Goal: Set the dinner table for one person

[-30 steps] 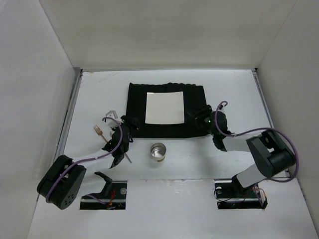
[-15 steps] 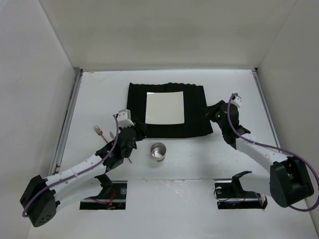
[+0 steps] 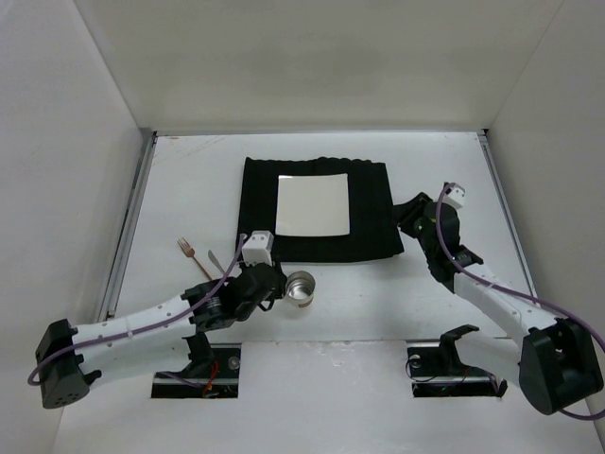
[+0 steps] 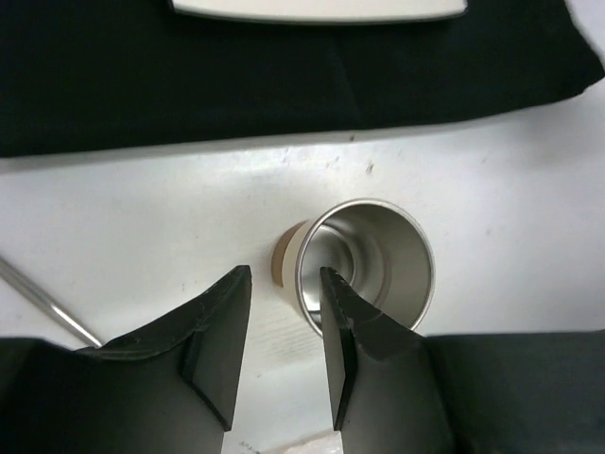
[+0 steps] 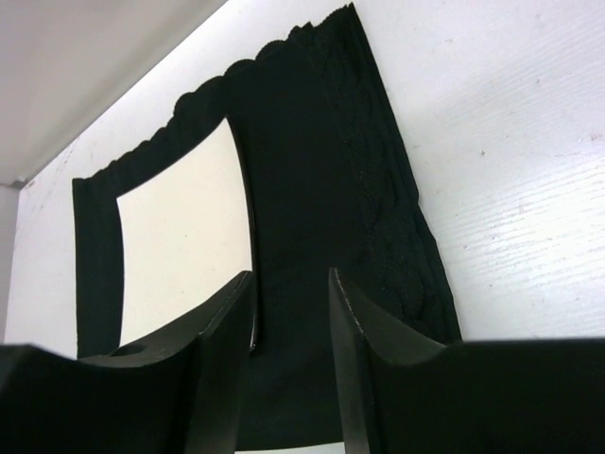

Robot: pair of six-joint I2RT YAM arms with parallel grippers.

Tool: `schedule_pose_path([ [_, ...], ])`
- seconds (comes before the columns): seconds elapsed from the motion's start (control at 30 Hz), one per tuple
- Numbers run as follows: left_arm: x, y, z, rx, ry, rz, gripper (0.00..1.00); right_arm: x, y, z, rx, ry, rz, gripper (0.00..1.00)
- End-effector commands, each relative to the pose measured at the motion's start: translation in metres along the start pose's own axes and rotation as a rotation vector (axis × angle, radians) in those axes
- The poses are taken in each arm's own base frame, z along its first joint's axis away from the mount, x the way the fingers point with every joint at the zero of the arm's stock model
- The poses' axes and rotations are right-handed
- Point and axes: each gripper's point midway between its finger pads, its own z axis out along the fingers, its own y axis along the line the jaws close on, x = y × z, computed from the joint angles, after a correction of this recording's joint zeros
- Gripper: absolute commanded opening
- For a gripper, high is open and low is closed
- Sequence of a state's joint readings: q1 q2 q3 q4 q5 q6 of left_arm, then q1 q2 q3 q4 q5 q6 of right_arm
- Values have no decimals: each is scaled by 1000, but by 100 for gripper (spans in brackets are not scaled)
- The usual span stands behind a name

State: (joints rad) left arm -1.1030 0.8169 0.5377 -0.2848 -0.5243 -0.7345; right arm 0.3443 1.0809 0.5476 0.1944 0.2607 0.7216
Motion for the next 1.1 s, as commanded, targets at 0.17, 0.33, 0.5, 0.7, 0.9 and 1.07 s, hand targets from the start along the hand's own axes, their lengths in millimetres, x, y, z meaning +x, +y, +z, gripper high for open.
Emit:
schedule_pose_path([
  [0.17, 16, -6, 11, -43, 68, 18, 33, -7, 3, 0, -11, -36, -8, 45],
  [0.33, 19, -6, 20, -57, 73, 19, 34, -4, 11, -1, -37, -29, -12, 45],
  [0.5, 22, -7, 29, -71, 86, 31, 28, -4, 11, -1, -38, -30, -9, 46],
  [0.7, 12, -15, 29, -74, 80, 48, 6, -5, 11, -3, -41, -35, -5, 48],
  [0.9, -69, -57, 9, 32, -60, -32, 4, -10, 5, -7, -33, -56, 25, 48],
  [1.07, -158, -93, 41, 58, -207, -26, 5, -15, -12, -4, 11, -72, 63, 49],
])
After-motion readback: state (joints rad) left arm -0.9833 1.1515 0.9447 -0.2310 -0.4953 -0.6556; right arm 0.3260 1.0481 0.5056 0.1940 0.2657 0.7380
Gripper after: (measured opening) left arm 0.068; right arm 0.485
